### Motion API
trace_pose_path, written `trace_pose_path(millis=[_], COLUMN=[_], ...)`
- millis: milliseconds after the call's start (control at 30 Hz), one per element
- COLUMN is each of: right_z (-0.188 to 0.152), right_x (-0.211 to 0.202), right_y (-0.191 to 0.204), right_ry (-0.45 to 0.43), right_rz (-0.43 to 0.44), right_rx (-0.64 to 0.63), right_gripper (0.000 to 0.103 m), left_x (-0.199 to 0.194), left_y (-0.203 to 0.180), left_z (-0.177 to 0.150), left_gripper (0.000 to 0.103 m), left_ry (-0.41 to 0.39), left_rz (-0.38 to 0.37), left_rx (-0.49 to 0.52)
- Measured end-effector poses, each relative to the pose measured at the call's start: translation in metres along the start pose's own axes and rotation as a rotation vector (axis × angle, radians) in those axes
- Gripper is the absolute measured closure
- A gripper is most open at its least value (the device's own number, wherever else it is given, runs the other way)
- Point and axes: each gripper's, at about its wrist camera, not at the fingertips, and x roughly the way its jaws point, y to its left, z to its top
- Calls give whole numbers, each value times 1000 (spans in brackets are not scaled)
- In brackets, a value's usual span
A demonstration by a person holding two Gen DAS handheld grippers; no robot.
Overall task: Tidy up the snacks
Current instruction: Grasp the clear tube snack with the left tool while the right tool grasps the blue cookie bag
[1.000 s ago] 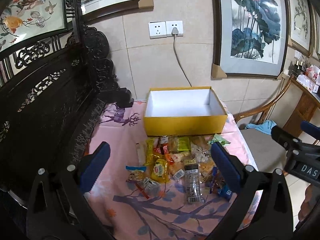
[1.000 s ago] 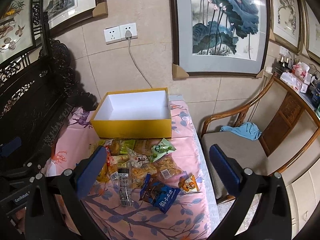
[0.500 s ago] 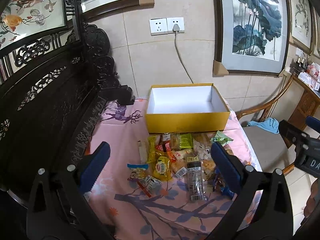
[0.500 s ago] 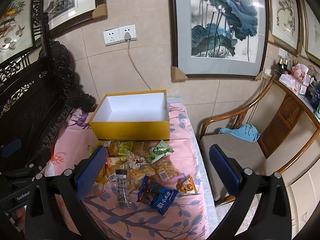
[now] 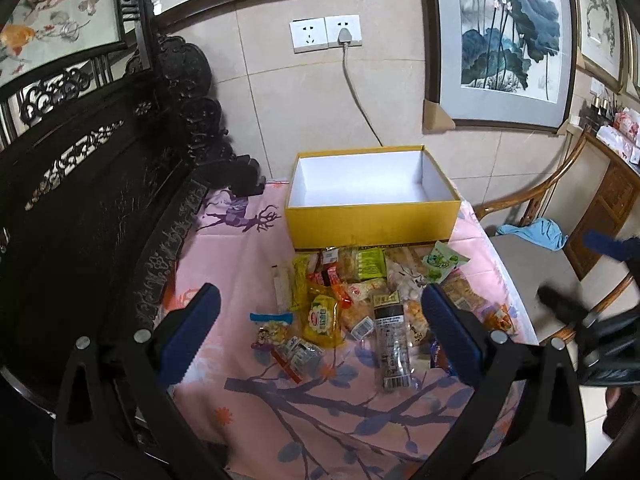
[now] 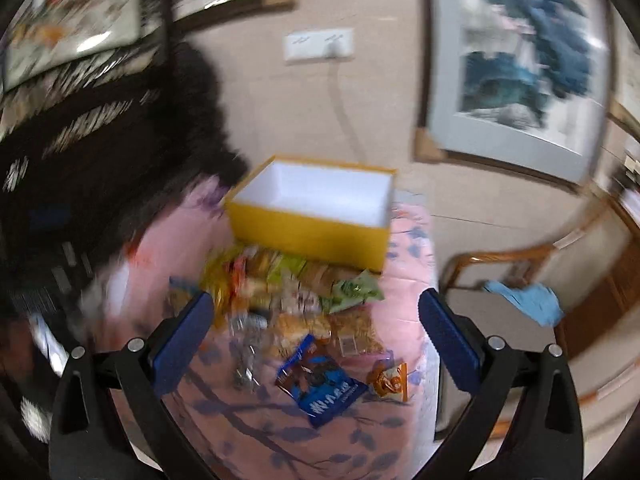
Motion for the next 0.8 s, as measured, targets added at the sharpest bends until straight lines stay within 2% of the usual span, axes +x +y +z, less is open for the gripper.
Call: trace_pose_path(millis=[33, 100, 200, 300, 400, 533, 567, 633, 733, 800], right_z=[-7, -28, -48, -63, -75, -85, -85, -81, -79, -85], right_x=[14, 47, 81, 127, 166, 183, 183, 175, 161, 156], right_y=[0, 1, 4, 9, 22, 31, 31, 28, 9, -1], right_ry=[42, 116, 181, 241, 309, 308, 307, 294, 338, 364], right_rz=[-23, -15, 88, 182, 217, 235, 251, 253, 327, 326], right_rx=[-46, -127, -141, -160, -257, -340, -331, -284, -129, -96], right_gripper=[1, 1, 1, 1, 1, 3, 10, 58, 71, 72], left_x=[4, 21, 55, 84, 102, 126, 131, 144, 162, 175], left_y=[0, -4, -16, -24, -30, -39, -41, -49, -60, -71], left_z=[-4, -18, -41, -70, -94, -112, -113, -113, -108, -108], left_gripper=[2, 2, 2, 2, 2, 2, 2, 2, 2, 2], left_ry=[-4, -7, 57, 128, 194, 284, 295, 301, 292, 277], left_rz=[3, 19, 49, 66, 69, 66, 63, 57, 52, 46], left_rx=[-4, 1, 19, -5, -19, -59, -65, -73, -63, -31])
